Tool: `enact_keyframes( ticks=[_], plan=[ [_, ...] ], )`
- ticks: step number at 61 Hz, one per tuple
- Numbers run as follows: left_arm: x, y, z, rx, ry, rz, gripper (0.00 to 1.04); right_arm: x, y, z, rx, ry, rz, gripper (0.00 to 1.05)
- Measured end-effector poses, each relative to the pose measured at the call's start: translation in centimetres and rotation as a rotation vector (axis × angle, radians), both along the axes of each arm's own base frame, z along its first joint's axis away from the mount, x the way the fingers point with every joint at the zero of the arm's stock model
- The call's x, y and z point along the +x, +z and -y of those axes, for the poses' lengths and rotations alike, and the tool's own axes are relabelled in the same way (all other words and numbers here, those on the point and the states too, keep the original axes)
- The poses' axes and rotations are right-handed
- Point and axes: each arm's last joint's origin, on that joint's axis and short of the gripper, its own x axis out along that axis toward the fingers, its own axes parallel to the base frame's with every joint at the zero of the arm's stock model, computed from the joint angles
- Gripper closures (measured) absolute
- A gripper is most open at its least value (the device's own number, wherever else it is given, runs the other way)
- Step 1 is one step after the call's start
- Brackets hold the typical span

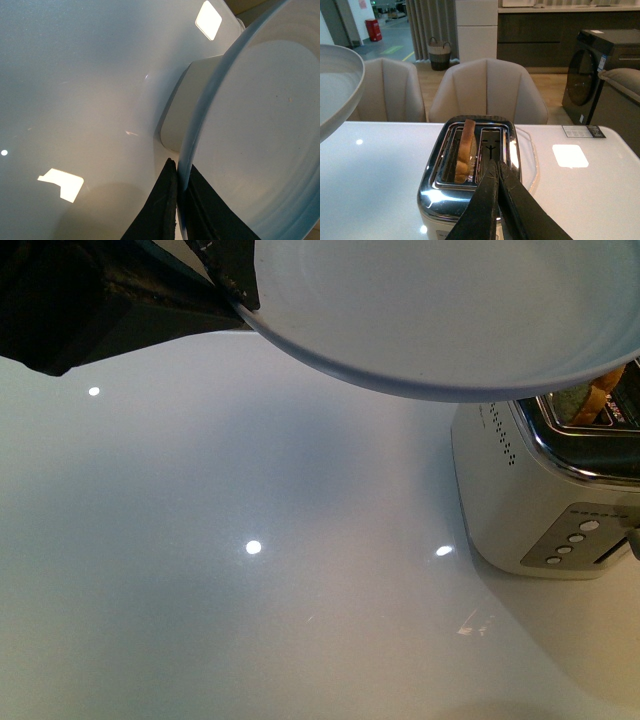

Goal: Left arm holds plate, right arm toasts bread

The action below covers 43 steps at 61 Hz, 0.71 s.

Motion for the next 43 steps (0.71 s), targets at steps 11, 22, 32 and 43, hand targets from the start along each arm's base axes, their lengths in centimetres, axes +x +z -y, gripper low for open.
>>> enact_keyframes(
  ticks=[11, 22, 32, 43],
  plan=[
    [0.0, 0.0, 0.0, 0.000, 0.000, 0.000, 1.02, -0.4, 0.0, 0.0, 0.000, 0.000, 0.000, 1.03],
    [0.0, 0.0, 0.0, 0.000, 0.000, 0.000, 1.02, -0.8, -0.1, 0.0, 0.000, -0.002, -0.008, 1.03],
    [0.0, 0.0, 0.0, 0.001, 0.001, 0.001, 1.02, -1.6, -0.3, 0.0, 0.000, 0.000, -0.006, 1.03],
    [0.0, 0.0, 0.0, 0.000, 0.000, 0.000, 1.02, -1.7, -0.3, 0.0, 0.000, 0.000, -0.006, 0.99]
  ],
)
